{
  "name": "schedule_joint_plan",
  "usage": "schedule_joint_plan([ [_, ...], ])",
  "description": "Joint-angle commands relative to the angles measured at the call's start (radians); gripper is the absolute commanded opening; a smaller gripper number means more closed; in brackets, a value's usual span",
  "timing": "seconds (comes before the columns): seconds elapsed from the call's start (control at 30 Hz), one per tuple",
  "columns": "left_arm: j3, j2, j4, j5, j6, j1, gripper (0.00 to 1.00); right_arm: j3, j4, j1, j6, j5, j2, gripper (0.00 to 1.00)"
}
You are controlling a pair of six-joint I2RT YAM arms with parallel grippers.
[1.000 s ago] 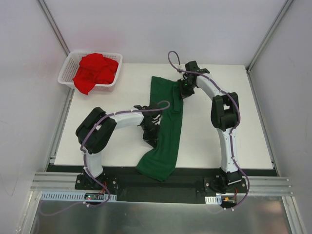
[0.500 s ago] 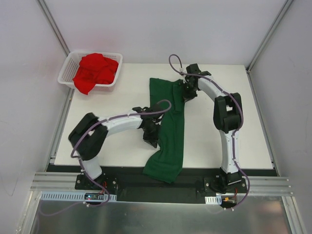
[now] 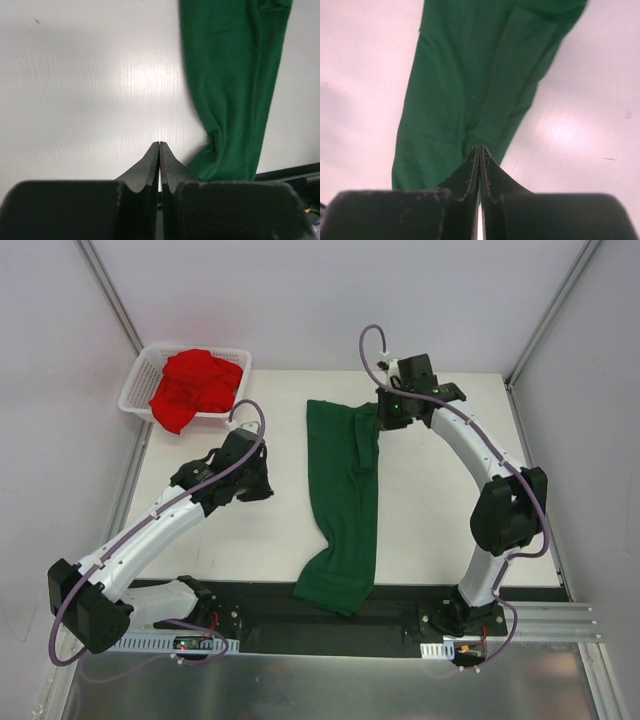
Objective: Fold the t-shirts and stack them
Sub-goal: Rotate the tshirt 85 degrees
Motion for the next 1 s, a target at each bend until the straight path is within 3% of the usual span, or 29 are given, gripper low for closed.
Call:
schedule_joint_plan([
  [0.0,-0.013,-0.054,-0.016,-0.116,0.016,-0.004,0.0,-0.125,0.039,0.039,0.049,-0.124,-0.009,0.01],
  [0.2,0.036,-0.079,0.011,-0.191,0.085,0.011,0.0,-0.171,0.073,0.089,0.066,-0.193,0.039,0.01],
  [0.4,0.053,-0.05,0.048,-0.181,0.122,0.03,0.0,-0.168,0.105,0.123,0.066,-0.217,0.103,0.01],
  [0.77,0.03,-0.048,0.065,-0.15,0.15,0.08,0.0,0.131,-0.026,0.151,-0.017,-0.15,0.391,0.01],
  [0.97,0.022,-0.038,0.074,-0.139,0.167,0.111,0.0,0.228,-0.083,0.151,-0.069,-0.084,0.453,0.01],
])
